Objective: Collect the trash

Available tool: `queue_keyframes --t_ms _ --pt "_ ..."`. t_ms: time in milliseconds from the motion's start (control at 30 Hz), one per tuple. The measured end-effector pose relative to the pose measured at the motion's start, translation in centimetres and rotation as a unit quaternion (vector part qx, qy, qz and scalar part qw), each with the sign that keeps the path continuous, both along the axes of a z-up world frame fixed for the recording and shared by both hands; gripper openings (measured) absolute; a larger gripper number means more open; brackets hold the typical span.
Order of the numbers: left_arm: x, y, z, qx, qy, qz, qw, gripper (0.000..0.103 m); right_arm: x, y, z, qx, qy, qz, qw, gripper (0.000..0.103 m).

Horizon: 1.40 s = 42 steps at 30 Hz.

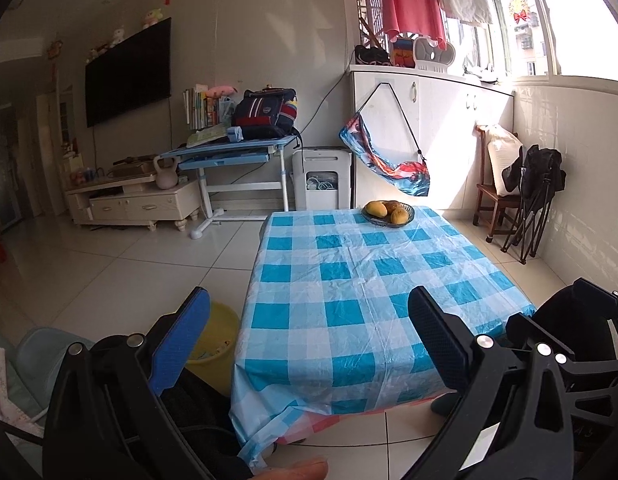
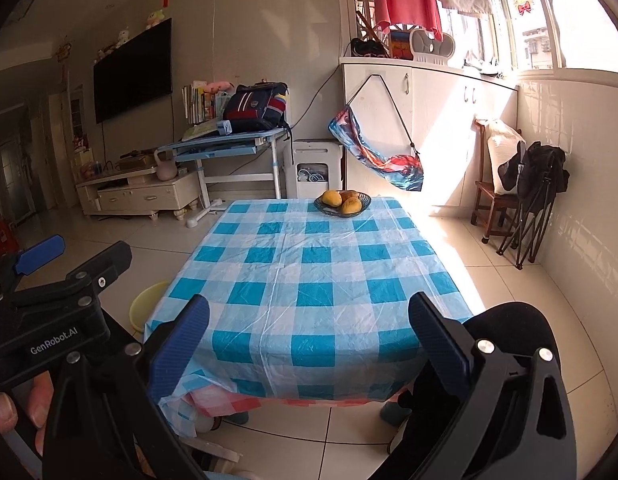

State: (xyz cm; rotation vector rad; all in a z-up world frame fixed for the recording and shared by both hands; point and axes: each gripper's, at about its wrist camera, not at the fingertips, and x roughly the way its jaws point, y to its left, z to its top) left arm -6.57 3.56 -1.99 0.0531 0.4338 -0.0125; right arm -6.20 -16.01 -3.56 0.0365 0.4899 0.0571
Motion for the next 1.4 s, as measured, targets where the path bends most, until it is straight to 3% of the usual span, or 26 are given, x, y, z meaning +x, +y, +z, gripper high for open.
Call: queue_keyframes --t_ms 1400 --pt "-0.4 1.6 0.9 -0.007 -0.013 0.023 0.9996 0.096 -0.9 1.3 0.5 -0.026 -0.005 0.005 1.0 0.095"
